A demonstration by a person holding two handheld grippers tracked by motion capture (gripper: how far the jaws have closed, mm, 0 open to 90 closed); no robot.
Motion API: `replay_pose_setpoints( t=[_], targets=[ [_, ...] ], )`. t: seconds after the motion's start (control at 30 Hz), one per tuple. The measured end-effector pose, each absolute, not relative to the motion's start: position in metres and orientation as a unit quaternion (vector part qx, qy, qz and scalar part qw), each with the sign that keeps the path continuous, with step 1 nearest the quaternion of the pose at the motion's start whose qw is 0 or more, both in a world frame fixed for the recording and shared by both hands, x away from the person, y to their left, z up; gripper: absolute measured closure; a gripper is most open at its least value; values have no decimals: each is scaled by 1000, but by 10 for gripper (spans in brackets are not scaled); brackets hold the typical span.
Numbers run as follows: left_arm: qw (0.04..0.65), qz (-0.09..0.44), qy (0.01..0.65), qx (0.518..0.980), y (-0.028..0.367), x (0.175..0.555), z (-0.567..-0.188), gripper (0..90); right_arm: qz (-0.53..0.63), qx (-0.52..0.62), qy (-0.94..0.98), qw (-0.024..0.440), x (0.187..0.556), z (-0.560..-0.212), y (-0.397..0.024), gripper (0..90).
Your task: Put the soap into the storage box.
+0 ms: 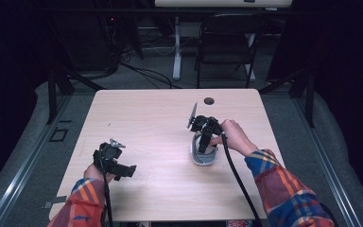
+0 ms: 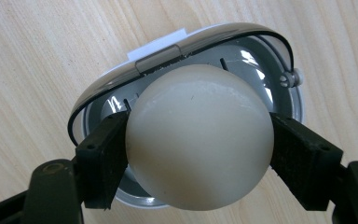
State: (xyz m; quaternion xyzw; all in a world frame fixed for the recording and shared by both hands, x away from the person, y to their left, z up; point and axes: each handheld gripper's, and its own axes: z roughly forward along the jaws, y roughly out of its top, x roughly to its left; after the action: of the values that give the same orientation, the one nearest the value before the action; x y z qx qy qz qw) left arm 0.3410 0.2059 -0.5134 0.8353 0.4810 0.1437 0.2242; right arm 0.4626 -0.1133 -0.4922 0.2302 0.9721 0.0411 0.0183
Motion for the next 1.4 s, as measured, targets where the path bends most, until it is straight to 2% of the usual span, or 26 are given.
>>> replay_pose_setpoints(
  t=[0.5,1.07,1.4],
  targets=[
    [223,141,481,836,205,341,-514,3,35,228,973,9,463,-501,-120,240],
    [222,144,482,835,205,341,-514,3,66,239,969,22,458,-483,-134,228],
    [221,145,481,836,205,341,-514,3,79,252,964,33,453,-467,-155,155]
  ],
)
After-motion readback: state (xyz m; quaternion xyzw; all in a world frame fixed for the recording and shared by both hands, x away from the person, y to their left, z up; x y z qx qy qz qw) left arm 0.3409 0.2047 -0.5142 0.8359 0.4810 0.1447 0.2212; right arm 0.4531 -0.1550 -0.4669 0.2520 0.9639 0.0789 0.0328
